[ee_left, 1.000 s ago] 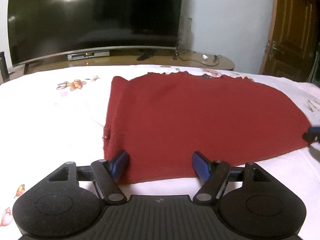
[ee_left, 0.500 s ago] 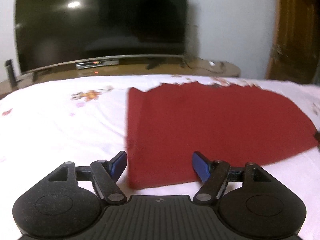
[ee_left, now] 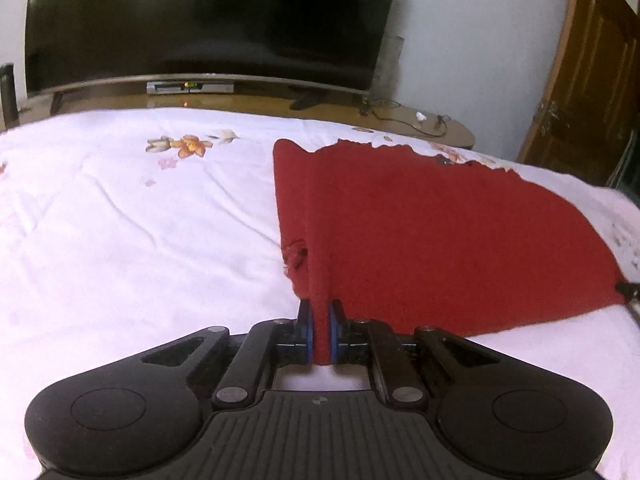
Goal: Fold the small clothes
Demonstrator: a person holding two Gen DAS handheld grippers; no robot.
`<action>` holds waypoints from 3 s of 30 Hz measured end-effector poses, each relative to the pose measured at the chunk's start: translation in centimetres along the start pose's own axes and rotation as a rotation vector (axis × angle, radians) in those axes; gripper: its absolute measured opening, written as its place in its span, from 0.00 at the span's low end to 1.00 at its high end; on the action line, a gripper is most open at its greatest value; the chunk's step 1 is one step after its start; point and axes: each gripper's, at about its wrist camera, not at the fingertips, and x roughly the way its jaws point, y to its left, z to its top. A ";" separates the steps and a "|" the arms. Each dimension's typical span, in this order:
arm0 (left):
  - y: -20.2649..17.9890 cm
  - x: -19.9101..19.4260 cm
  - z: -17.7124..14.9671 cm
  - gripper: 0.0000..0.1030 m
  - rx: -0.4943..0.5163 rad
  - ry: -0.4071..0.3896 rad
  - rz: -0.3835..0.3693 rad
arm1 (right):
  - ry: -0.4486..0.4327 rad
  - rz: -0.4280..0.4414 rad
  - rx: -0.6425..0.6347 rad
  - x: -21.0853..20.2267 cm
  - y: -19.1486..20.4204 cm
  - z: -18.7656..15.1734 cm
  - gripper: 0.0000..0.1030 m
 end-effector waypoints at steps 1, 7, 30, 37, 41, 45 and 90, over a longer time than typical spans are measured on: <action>0.1 0.0 0.1 0.11 -0.006 0.003 0.001 | -0.002 -0.007 -0.017 0.1 0.2 0.1 0.10; 0.2 -3.0 -0.1 0.85 -0.120 -0.056 0.065 | -0.002 0.011 0.054 -0.8 -0.9 0.6 0.29; 2.4 2.1 -5.2 0.12 -0.893 -0.176 -0.150 | -0.080 0.225 0.075 -0.2 7.4 4.8 0.29; 2.3 1.5 -5.3 0.10 -0.870 -0.203 -0.170 | -0.085 0.266 -0.017 2.1 12.1 7.5 0.17; 2.4 1.9 -5.3 0.10 -0.841 -0.198 -0.162 | -0.096 0.233 -0.097 3.3 14.7 7.7 0.12; 2.3 1.8 -5.3 0.10 -0.821 -0.206 -0.154 | -0.090 0.225 -0.069 5.2 14.9 8.7 0.11; -26.1 10.0 1.9 0.19 -0.147 0.179 -0.649 | -0.094 0.368 0.978 0.6 -10.5 -1.8 0.54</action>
